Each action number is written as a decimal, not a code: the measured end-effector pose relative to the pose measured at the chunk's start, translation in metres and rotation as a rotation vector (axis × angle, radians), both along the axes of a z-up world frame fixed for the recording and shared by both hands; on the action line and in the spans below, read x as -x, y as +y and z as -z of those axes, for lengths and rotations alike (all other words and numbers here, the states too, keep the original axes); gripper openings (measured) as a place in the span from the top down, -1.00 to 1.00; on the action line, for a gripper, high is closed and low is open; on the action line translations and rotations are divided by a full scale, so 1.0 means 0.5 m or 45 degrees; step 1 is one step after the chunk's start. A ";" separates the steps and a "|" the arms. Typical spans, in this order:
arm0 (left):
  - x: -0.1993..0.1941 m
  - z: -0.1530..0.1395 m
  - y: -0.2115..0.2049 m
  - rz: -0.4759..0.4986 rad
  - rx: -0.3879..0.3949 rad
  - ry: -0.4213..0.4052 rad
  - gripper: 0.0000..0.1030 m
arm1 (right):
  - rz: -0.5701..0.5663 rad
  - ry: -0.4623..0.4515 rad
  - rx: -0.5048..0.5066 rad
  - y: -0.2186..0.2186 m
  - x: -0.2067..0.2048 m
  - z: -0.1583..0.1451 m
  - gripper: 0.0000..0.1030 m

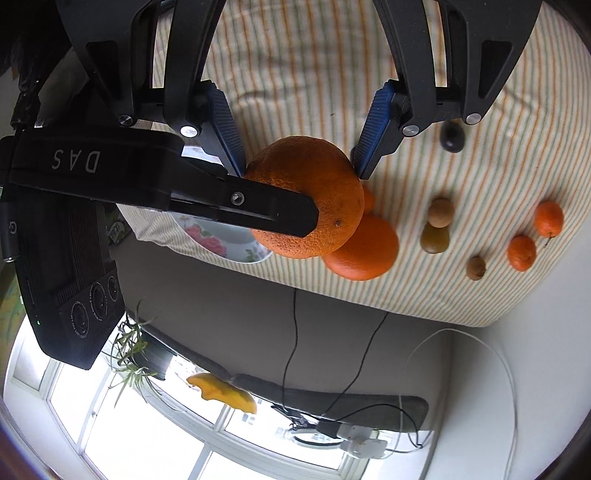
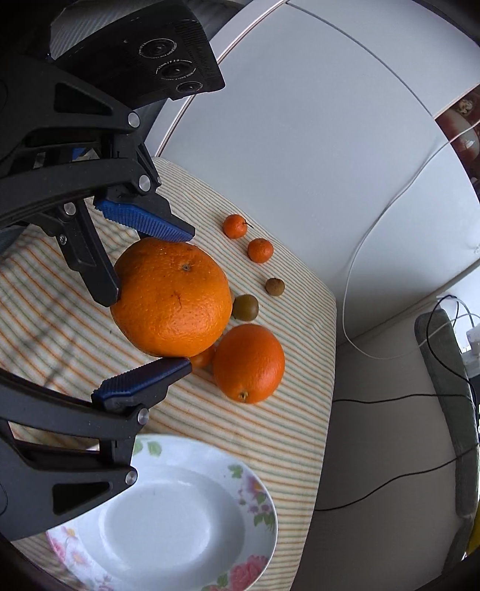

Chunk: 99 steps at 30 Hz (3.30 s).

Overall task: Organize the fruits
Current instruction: 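Lift the orange with the right gripper and lower it onto the white plate, then open the right gripper and move it to the second large orange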

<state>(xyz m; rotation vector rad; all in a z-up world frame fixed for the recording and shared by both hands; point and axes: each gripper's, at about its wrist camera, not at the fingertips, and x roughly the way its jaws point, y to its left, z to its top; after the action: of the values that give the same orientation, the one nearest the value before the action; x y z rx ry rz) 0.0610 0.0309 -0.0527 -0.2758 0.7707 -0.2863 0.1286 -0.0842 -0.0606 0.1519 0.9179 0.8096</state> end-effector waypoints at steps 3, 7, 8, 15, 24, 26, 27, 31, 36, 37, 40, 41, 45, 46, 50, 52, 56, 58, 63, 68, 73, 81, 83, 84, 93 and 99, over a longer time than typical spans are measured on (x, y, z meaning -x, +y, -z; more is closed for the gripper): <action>-0.021 -0.006 -0.040 0.054 -0.006 -0.009 -0.18 | 0.055 -0.010 -0.005 -0.047 -0.010 -0.007 -0.32; -0.044 -0.008 -0.085 0.115 -0.014 -0.017 -0.18 | 0.125 -0.015 -0.018 -0.102 -0.027 -0.012 -0.32; -0.051 -0.007 -0.095 0.129 -0.012 -0.016 -0.18 | 0.142 -0.015 -0.020 -0.114 -0.032 -0.013 -0.32; -0.108 0.007 -0.149 0.202 -0.004 0.005 -0.18 | 0.230 -0.017 -0.013 -0.176 -0.065 -0.003 -0.32; -0.180 0.037 -0.188 0.236 0.040 0.066 -0.18 | 0.299 0.001 0.014 -0.217 -0.119 0.018 -0.32; -0.188 0.044 -0.190 0.241 0.050 0.084 -0.18 | 0.305 0.004 0.033 -0.219 -0.131 0.025 -0.32; -0.191 0.048 -0.192 0.243 0.049 0.090 -0.18 | 0.311 0.010 0.038 -0.221 -0.136 0.028 -0.32; -0.205 0.059 -0.210 0.251 0.054 0.115 -0.18 | 0.327 0.034 0.044 -0.227 -0.153 0.042 -0.32; -0.212 0.063 -0.214 0.252 0.047 0.126 -0.18 | 0.331 0.048 0.055 -0.229 -0.162 0.053 -0.32; -0.213 0.063 -0.215 0.254 0.042 0.124 -0.18 | 0.331 0.049 0.057 -0.229 -0.164 0.053 -0.32; -0.212 0.063 -0.215 0.252 0.022 0.121 -0.18 | 0.331 0.045 0.061 -0.229 -0.169 0.053 -0.32; -0.211 0.062 -0.218 0.250 0.009 0.119 -0.18 | 0.331 0.045 0.063 -0.228 -0.170 0.053 -0.32; -0.198 0.045 -0.227 0.245 -0.064 0.049 -0.14 | 0.333 0.016 0.094 -0.223 -0.173 0.041 -0.38; -0.194 0.039 -0.227 0.248 -0.066 0.036 -0.15 | 0.338 0.004 0.101 -0.224 -0.171 0.038 -0.43; -0.188 0.029 -0.219 0.244 -0.073 0.031 -0.19 | 0.368 -0.019 0.097 -0.236 -0.162 0.027 -0.51; -0.185 0.030 -0.211 0.234 -0.066 0.039 -0.19 | 0.380 -0.031 0.097 -0.242 -0.156 0.022 -0.51; -0.172 0.029 -0.200 0.226 -0.063 0.033 -0.19 | 0.389 -0.076 0.117 -0.244 -0.140 0.007 -0.51; -0.167 0.028 -0.194 0.218 -0.056 0.028 -0.19 | 0.388 -0.094 0.128 -0.242 -0.132 0.000 -0.51; -0.149 0.019 -0.160 0.193 0.059 -0.014 -0.19 | 0.400 -0.134 0.147 -0.237 -0.114 -0.013 -0.51; -0.136 0.010 -0.131 0.150 0.055 -0.057 -0.19 | 0.412 -0.142 0.130 -0.236 -0.100 -0.017 -0.51; -0.123 0.012 -0.092 0.114 0.031 -0.033 -0.19 | 0.446 -0.173 0.143 -0.228 -0.087 -0.021 -0.51; -0.101 0.010 -0.016 0.026 -0.018 -0.030 -0.19 | 0.396 -0.232 0.140 -0.195 -0.074 -0.041 -0.51; -0.100 0.010 0.000 -0.002 -0.029 -0.029 -0.19 | 0.372 -0.245 0.151 -0.181 -0.075 -0.045 -0.57; -0.100 0.011 0.010 -0.019 -0.029 -0.027 -0.19 | 0.362 -0.246 0.157 -0.174 -0.076 -0.046 -0.67; -0.111 0.030 0.076 -0.083 -0.032 0.010 -0.19 | 0.204 -0.243 0.172 -0.100 -0.087 -0.054 -0.68; -0.120 0.039 0.087 -0.070 -0.030 0.023 -0.33 | 0.100 -0.214 0.183 -0.044 -0.100 -0.042 -0.68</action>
<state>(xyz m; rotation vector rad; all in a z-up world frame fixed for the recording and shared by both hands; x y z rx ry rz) 0.1210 0.0744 -0.0722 -0.2770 0.7823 -0.2229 0.1787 -0.1064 -0.0394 -0.0060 0.8030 0.6700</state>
